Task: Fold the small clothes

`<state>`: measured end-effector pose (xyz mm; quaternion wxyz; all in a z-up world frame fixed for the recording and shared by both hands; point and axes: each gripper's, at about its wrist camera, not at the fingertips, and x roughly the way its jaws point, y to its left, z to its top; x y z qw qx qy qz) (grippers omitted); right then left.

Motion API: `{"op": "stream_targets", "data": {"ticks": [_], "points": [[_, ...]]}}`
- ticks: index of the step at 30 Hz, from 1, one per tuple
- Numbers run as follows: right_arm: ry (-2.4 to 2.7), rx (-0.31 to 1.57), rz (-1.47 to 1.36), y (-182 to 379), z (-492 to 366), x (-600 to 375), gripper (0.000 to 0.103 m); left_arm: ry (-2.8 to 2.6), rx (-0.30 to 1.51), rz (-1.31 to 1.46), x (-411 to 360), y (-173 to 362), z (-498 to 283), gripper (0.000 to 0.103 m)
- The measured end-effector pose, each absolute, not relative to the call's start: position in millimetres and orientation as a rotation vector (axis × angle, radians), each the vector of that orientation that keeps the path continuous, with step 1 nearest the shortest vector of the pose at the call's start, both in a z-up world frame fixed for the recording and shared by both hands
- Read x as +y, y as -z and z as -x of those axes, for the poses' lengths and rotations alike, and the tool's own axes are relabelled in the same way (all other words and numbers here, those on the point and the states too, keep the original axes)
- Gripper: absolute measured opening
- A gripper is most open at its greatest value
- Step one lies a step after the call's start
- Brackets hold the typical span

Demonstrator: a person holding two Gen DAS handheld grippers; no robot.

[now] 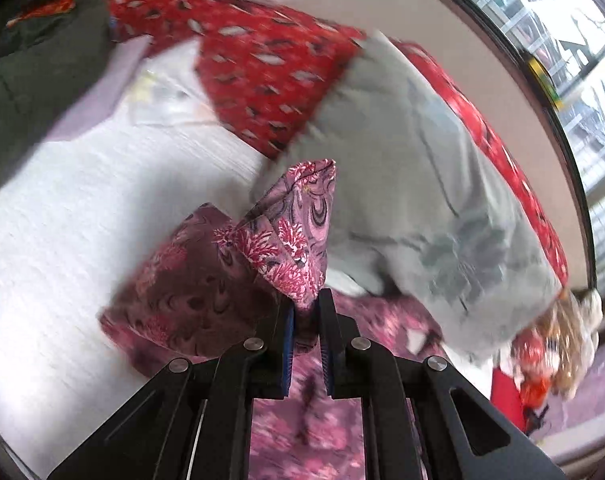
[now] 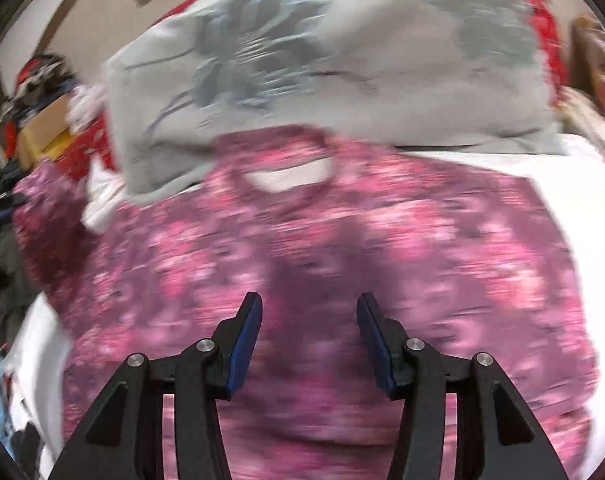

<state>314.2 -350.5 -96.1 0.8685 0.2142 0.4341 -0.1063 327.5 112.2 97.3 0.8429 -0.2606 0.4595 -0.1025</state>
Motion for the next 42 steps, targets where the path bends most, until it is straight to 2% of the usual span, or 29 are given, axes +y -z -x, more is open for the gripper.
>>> {"op": "stream_targets", "data": {"ticks": [2,6,10,14,16,18,20,22,23,25,27,30,35,42], "points": [[0.265,0.922,-0.474,105,-305,-370,0.055,0.245,0.987,0.535,92,-95,-324,0.010],[0.236,0.886,-0.464,115,-289,-376,0.055,0.293,1.029,0.518,52,-80,-325,0.010],[0.227,0.895,-0.421,115,-291,-367,0.064,0.313,1.093,0.490,20,-53,-323,0.010],[0.216,0.892,-0.417,117,-293,-364,0.068,0.314,1.159,0.416,-15,-19,-323,0.010],[0.212,0.887,-0.425,118,-291,-365,0.068,0.313,1.198,0.381,-29,-2,-321,0.013],[0.209,0.885,-0.429,118,-290,-367,0.069,0.312,1.233,0.364,-39,11,-321,0.026],[0.207,0.887,-0.424,118,-290,-366,0.070,0.316,1.213,0.363,-40,14,-322,0.026],[0.208,0.890,-0.416,119,-291,-365,0.071,0.345,1.210,0.383,-34,10,-319,0.032],[0.208,0.895,-0.410,119,-291,-364,0.072,0.357,1.212,0.406,-29,9,-316,0.039],[0.209,0.909,-0.403,120,-293,-363,0.072,0.379,1.186,0.479,-5,4,-308,0.043],[0.220,0.928,-0.420,118,-294,-364,0.072,0.364,1.158,0.515,21,2,-301,0.054],[0.212,0.899,-0.594,112,-291,-370,0.073,0.293,1.127,0.572,65,6,-295,0.056],[0.080,0.843,-0.921,110,-303,-360,0.073,0.240,1.201,0.700,100,40,-306,0.054],[-0.042,0.893,-1.058,118,-349,-321,0.073,0.263,1.182,0.702,96,49,-311,0.055]]}}
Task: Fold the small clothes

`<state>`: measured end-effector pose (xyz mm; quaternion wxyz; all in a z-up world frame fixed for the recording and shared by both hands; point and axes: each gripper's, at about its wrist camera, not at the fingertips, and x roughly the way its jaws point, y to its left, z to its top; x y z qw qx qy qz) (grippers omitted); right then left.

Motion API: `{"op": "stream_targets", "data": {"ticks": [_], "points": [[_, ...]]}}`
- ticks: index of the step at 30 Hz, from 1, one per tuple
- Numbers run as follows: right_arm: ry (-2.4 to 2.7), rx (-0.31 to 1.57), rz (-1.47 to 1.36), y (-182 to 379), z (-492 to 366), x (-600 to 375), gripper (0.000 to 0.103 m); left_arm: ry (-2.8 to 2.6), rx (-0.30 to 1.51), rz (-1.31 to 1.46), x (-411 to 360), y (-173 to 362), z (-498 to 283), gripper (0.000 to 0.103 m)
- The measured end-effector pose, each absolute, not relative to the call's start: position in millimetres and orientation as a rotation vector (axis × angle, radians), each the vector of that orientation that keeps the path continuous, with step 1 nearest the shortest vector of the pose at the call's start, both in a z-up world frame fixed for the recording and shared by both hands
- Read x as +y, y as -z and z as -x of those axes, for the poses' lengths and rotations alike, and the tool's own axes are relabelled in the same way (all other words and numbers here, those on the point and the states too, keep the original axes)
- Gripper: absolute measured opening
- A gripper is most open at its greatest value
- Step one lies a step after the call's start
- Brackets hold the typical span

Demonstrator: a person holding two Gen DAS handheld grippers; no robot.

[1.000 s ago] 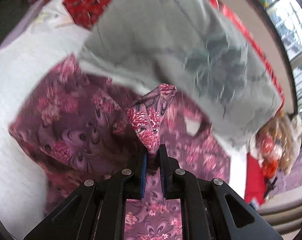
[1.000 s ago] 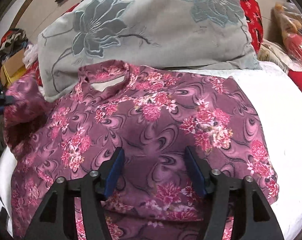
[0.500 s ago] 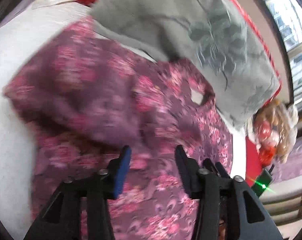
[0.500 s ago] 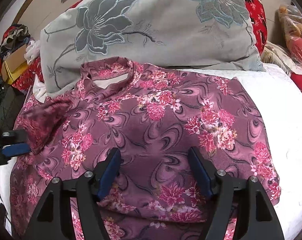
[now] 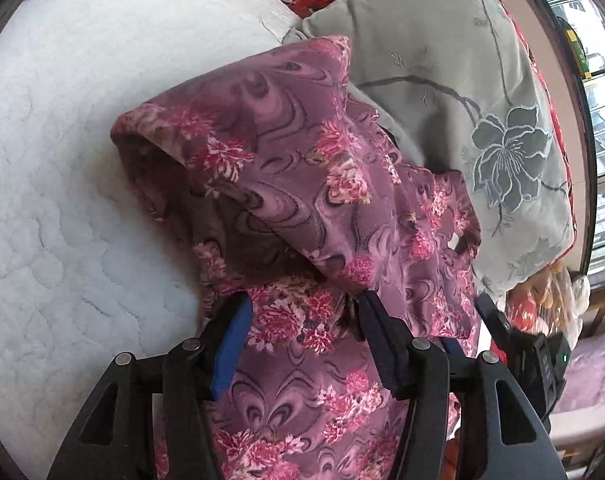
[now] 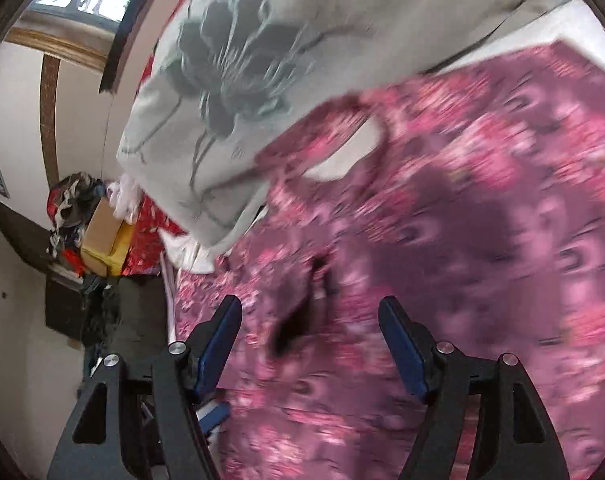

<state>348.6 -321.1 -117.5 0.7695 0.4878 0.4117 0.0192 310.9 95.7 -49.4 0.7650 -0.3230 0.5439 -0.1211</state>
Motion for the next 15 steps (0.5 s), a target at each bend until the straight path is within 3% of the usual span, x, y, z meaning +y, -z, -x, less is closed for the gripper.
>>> {"op": "stream_targets", "data": {"ticks": [3,4,7,15], "points": [[-0.063,0.902,-1.028,119,-362,-304,0.071,0.274,1.181,0.714,102,54,-308,0.055],[-0.068,0.898,-1.020,118,-365,-301,0.063,0.276,1.181,0.718,103,55,-306,0.055],[-0.106,0.926,-1.007,118,-372,-298,0.008,0.278,1.183,0.724,107,55,-304,0.055],[-0.087,0.785,-0.921,78,-335,-345,0.007,0.265,1.179,0.732,111,53,-299,0.055]]}}
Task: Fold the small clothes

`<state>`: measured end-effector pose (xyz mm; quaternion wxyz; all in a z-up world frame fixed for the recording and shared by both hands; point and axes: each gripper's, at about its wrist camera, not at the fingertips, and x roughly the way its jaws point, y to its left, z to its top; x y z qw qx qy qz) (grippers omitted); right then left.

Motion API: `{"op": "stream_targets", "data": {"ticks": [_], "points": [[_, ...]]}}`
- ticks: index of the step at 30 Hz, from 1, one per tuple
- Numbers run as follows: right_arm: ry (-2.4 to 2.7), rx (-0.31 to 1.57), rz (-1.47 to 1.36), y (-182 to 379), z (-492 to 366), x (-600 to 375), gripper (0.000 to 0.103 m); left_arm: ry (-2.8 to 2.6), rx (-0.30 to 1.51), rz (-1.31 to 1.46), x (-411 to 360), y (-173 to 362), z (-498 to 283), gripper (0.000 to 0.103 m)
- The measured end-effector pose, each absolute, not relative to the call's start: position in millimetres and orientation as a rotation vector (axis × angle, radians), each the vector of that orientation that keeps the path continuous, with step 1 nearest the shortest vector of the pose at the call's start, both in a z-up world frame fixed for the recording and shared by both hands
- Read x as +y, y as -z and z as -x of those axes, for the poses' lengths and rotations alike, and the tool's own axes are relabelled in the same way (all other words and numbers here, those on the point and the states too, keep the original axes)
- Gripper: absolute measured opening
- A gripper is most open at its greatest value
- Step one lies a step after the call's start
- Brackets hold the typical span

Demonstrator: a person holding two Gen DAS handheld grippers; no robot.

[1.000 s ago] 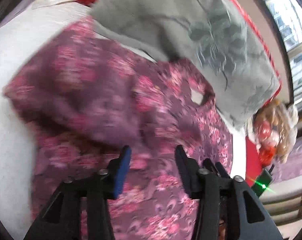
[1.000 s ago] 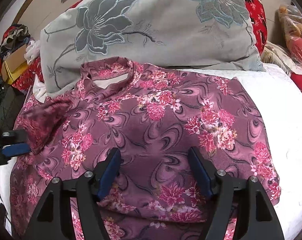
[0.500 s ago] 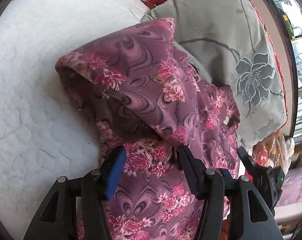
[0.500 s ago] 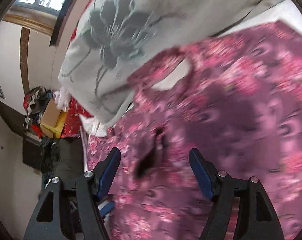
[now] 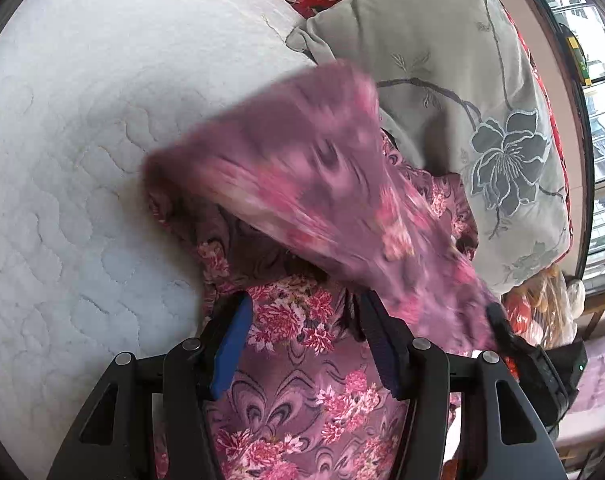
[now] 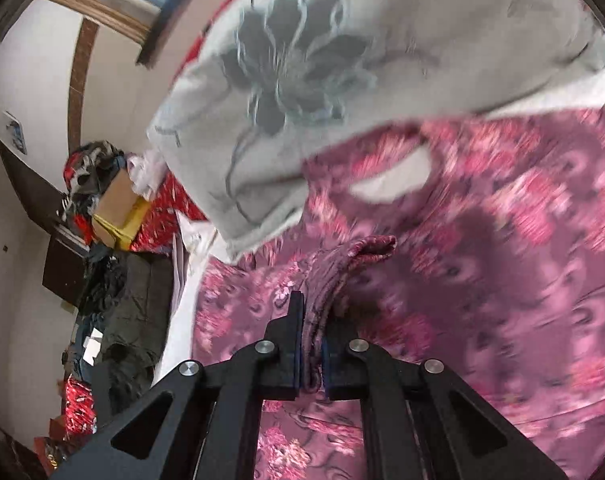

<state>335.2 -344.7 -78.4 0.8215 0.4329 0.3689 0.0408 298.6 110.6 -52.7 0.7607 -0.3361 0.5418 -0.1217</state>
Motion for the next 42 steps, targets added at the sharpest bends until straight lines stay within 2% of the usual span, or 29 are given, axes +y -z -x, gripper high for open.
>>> {"op": "stream_targets", "data": {"ticks": [10,13,20,25,28,29,31,33,34,35,39,42], "points": [[0.079,0.712,-0.961,78,-279,-440,0.007,0.269,1.202,0.797,116,51,-284,0.056],[0.131,0.704,-0.979,87,-261,-458,0.007,0.273,1.209,0.808,116,49,-280,0.060],[0.234,0.791,-1.020,127,-240,-478,0.007,0.242,1.223,0.764,108,44,-279,0.060],[0.221,0.717,-0.998,111,-234,-482,0.006,0.230,1.239,0.721,106,42,-278,0.059],[0.251,0.886,-0.946,127,-244,-482,0.008,0.229,1.252,0.693,101,36,-273,0.058],[0.247,0.914,-0.961,130,-242,-483,0.012,0.245,1.254,0.677,98,32,-270,0.058],[0.222,0.863,-1.000,127,-232,-485,0.014,0.299,1.238,0.634,89,22,-263,0.059],[0.214,0.869,-1.006,130,-228,-485,0.021,0.326,1.219,0.553,73,12,-261,0.059],[0.214,0.899,-0.979,131,-230,-483,0.017,0.326,1.219,0.515,65,10,-262,0.059],[0.223,0.912,-0.935,128,-232,-482,0.008,0.314,1.229,0.469,56,10,-266,0.059],[0.209,0.812,-0.873,103,-225,-479,0.007,0.264,1.295,0.364,32,25,-279,0.058],[0.245,1.013,-0.754,123,-237,-469,0.012,0.249,1.291,0.292,22,24,-281,0.058]]}}
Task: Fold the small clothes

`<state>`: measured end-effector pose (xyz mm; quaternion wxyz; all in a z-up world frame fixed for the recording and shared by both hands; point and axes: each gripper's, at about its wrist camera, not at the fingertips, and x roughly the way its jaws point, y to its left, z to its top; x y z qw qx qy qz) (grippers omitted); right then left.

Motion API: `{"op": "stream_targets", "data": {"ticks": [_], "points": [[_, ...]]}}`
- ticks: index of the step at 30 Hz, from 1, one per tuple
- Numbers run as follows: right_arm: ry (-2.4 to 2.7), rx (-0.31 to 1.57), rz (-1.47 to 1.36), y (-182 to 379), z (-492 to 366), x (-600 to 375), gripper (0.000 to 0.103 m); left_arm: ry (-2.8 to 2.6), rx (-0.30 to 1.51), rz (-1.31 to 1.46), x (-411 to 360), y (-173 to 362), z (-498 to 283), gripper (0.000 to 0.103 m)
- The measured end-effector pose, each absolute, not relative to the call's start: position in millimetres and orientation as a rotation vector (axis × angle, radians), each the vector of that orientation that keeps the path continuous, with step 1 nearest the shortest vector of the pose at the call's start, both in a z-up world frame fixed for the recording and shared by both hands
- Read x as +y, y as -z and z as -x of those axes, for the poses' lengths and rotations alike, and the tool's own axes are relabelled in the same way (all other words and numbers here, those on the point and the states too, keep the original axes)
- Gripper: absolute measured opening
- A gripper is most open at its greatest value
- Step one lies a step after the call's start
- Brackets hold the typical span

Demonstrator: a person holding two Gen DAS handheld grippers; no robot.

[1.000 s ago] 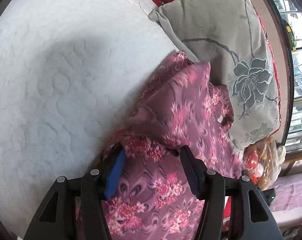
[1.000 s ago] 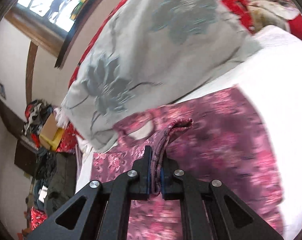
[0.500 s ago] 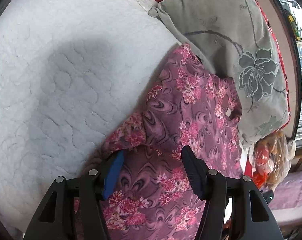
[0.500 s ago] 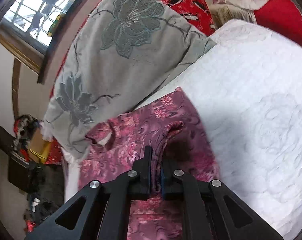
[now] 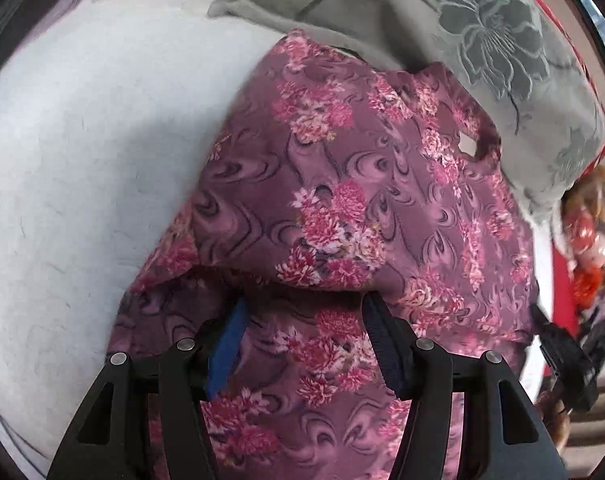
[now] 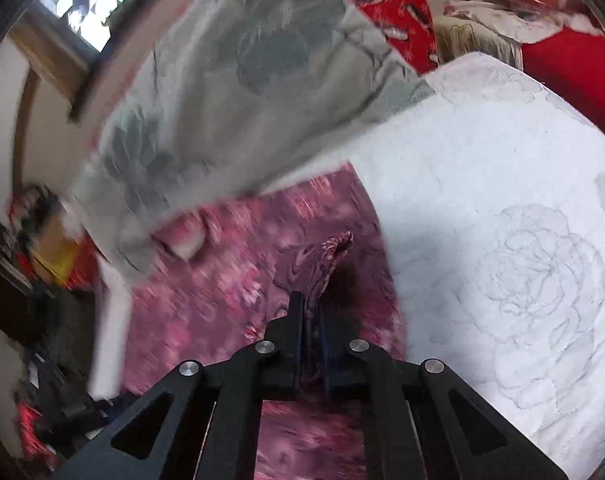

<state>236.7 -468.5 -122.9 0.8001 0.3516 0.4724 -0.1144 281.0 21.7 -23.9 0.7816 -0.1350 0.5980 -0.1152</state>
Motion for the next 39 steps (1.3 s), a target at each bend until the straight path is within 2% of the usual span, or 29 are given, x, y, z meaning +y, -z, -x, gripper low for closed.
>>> {"op": "stream_targets", "data": {"ticks": [6,8,10,12,14,18,22,25,31,33,39], "points": [[0.181,0.906,-0.794,95,-209,-472,0.017,0.339,1.302,0.242,13,10,-259,0.059],[0.180,0.974,-0.763,107,-203,-466,0.022,0.335,1.326,0.213,10,21,-252,0.060],[0.144,1.039,-0.748,123,-202,-459,0.018,0.313,1.297,0.123,0,24,-243,0.060],[0.157,1.055,-0.723,116,-196,-454,0.017,0.309,1.297,0.050,-10,18,-234,0.059],[0.128,1.098,-0.689,108,-190,-445,0.022,0.354,1.318,0.051,-14,14,-223,0.059],[0.088,1.179,-0.556,108,-163,-418,0.025,0.371,1.353,0.007,-20,22,-192,0.060],[0.087,1.176,-0.530,107,-120,-398,0.026,0.348,1.313,-0.117,-32,25,-163,0.060],[0.089,1.186,-0.553,104,-93,-388,0.030,0.351,1.332,-0.112,-28,26,-148,0.060],[0.093,1.193,-0.538,94,-53,-371,0.030,0.345,1.347,-0.111,-24,24,-124,0.060],[0.103,1.213,-0.543,95,-40,-368,0.033,0.343,1.360,-0.113,-19,22,-116,0.059],[0.156,1.221,-0.613,98,3,-374,0.036,0.348,1.414,-0.018,39,4,-103,0.058]]}}
